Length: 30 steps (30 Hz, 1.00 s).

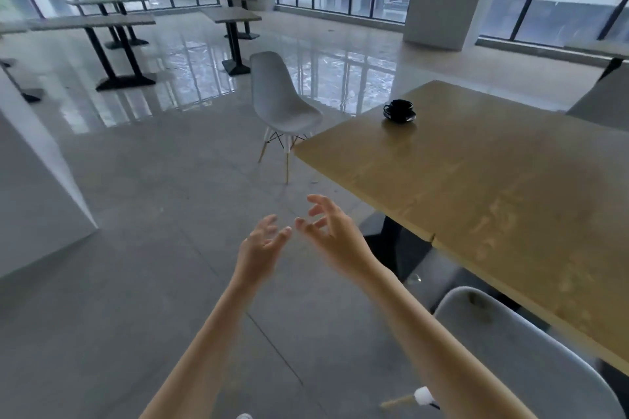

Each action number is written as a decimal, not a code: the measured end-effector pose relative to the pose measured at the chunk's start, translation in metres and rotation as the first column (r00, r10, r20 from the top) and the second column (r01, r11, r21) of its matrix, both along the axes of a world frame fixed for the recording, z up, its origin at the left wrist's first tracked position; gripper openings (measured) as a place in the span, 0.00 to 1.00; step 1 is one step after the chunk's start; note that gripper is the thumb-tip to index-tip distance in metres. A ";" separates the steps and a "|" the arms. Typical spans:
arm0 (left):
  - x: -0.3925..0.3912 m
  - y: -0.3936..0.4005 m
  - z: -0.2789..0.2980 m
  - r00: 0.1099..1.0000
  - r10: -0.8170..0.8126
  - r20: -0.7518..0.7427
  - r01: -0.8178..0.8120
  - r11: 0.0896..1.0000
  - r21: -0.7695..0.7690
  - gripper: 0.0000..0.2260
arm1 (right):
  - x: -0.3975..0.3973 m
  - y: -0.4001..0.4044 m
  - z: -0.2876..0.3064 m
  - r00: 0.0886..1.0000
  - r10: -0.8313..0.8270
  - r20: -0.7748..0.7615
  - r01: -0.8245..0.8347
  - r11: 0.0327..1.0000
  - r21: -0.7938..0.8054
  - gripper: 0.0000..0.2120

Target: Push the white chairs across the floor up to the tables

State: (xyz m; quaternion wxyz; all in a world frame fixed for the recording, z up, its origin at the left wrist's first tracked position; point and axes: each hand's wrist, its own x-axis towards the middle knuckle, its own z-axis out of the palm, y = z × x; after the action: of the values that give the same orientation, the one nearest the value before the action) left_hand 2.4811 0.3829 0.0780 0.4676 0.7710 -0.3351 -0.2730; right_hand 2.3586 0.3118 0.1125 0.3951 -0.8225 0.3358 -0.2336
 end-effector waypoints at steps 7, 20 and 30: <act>0.193 -0.019 0.025 0.983 0.186 0.013 -0.185 0.981 -0.053 0.31 | 0.171 -0.047 0.023 0.999 -0.004 0.046 0.004 1.000 0.003 0.25; 0.444 -0.103 0.024 0.973 0.228 0.030 -0.219 0.960 -0.175 0.26 | 0.436 -0.152 -0.011 1.000 0.002 -0.006 -0.002 0.999 0.038 0.26; 0.678 -0.257 0.022 0.987 0.161 -0.003 -0.160 0.982 -0.100 0.24 | 0.678 -0.309 0.000 0.998 0.038 0.040 -0.040 0.998 0.046 0.26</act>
State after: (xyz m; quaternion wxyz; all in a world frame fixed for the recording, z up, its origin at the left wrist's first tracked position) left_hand 3.1586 0.1259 0.1002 0.5251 0.7720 -0.2861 -0.2153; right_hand 3.0366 0.0027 0.1126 0.4254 -0.8147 0.3173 -0.2338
